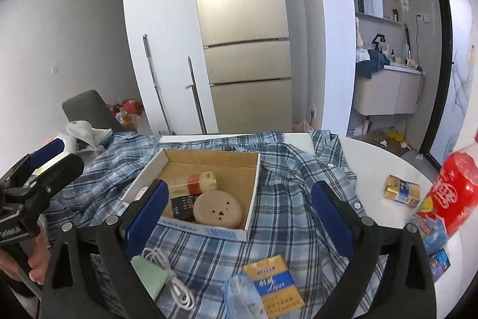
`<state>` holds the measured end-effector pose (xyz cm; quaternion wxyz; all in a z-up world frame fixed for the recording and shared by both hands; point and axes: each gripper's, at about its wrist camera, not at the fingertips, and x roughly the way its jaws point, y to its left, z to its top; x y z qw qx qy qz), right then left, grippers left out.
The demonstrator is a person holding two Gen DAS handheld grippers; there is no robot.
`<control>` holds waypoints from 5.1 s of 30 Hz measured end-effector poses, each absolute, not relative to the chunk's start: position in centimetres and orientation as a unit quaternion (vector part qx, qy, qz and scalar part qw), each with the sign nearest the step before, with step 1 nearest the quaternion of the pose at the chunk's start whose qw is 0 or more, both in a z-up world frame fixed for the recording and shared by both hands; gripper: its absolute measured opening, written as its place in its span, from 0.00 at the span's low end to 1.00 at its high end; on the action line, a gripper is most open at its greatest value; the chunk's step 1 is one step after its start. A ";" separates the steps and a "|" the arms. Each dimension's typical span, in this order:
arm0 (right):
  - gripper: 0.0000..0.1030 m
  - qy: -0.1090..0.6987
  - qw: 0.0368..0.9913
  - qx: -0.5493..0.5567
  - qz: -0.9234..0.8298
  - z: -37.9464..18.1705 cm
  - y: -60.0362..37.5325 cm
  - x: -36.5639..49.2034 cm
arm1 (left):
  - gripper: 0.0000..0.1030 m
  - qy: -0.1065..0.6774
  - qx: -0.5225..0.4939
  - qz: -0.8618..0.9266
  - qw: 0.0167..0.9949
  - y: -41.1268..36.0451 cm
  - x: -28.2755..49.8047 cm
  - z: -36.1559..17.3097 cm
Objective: Organize soft objects
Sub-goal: 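Raise both open grippers away from the cardboard box, then lower the right gripper onto the blue translucent packet and close, then lower the left gripper onto the green card while the right holds the packet, then lift the green card and blue packet and carry both over the cardboard box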
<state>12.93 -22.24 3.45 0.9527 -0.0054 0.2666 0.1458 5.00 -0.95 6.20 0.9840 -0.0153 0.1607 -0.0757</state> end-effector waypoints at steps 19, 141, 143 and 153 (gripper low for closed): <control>0.87 0.337 0.927 -0.003 0.164 -3.1 -24.1 10.8 | 1.00 0.234 -0.026 -0.058 0.970 -0.2 3.5 -1.0; 0.15 0.450 0.872 -0.004 0.194 -5.8 -19.8 10.7 | 0.96 0.437 -0.041 -0.179 0.881 -1.4 7.5 -6.5; 0.15 0.465 0.861 0.016 0.205 -6.2 -20.3 10.7 | 0.96 0.443 -0.031 -0.180 0.878 -1.7 7.9 -6.3; 0.15 0.464 0.860 0.021 0.210 -5.5 -22.8 10.3 | 0.96 0.431 0.320 -0.237 0.810 -9.1 6.4 -5.1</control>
